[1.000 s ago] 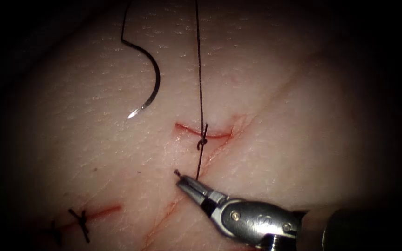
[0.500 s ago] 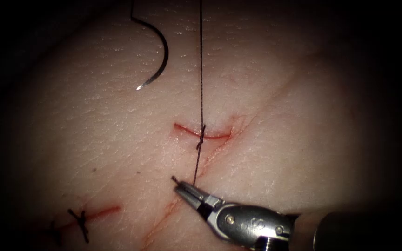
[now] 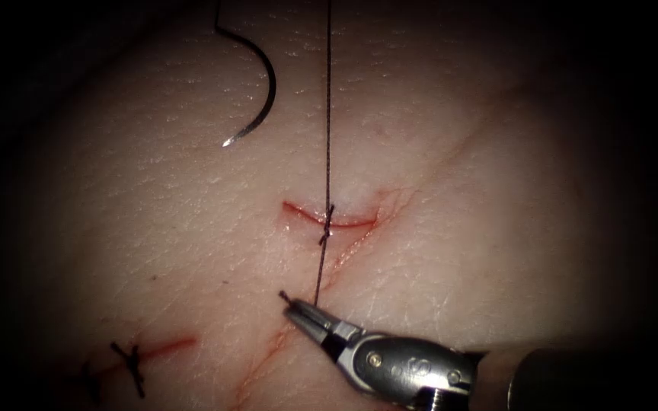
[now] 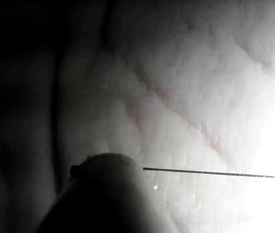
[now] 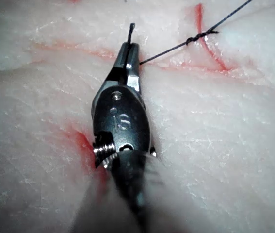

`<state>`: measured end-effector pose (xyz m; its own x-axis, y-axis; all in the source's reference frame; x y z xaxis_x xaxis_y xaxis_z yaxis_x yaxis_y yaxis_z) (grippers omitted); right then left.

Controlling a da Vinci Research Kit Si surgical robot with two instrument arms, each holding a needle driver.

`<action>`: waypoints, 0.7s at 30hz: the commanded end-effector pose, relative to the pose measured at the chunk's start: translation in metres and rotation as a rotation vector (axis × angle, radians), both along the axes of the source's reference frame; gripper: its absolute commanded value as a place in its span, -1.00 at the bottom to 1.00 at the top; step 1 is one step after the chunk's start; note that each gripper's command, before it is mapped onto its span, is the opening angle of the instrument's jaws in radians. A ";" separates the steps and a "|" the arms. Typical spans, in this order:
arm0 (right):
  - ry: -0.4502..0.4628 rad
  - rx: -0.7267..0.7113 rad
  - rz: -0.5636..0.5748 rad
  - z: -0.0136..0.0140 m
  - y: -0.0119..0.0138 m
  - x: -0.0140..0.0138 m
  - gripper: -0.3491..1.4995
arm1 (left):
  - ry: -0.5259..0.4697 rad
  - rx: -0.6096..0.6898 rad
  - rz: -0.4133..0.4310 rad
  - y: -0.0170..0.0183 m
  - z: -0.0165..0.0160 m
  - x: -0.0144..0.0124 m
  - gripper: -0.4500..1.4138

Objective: Wound Closure

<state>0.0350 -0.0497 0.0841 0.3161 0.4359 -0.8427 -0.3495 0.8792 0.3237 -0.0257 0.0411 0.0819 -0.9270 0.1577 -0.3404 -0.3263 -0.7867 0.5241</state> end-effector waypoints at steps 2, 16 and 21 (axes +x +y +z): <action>0.018 0.015 -0.014 0.0005 -0.0004 0.0008 -1.00 | -0.004 -0.002 0.009 0.0000 0.0003 -0.0006 -1.00; 0.090 0.114 0.022 -0.0072 0.0061 -0.0018 0.76 | -0.142 0.119 0.086 -0.0101 -0.0049 0.0032 -1.00; 0.122 0.126 -0.015 -0.0090 0.0079 -0.0026 0.67 | -0.200 0.154 0.102 -0.0155 -0.0072 0.0051 -1.00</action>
<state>0.0318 -0.0411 0.0746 0.2224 0.5370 -0.8137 -0.2828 0.8343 0.4733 -0.0197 0.0242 0.0736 -0.8559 0.1281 -0.5010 -0.3212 -0.8910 0.3209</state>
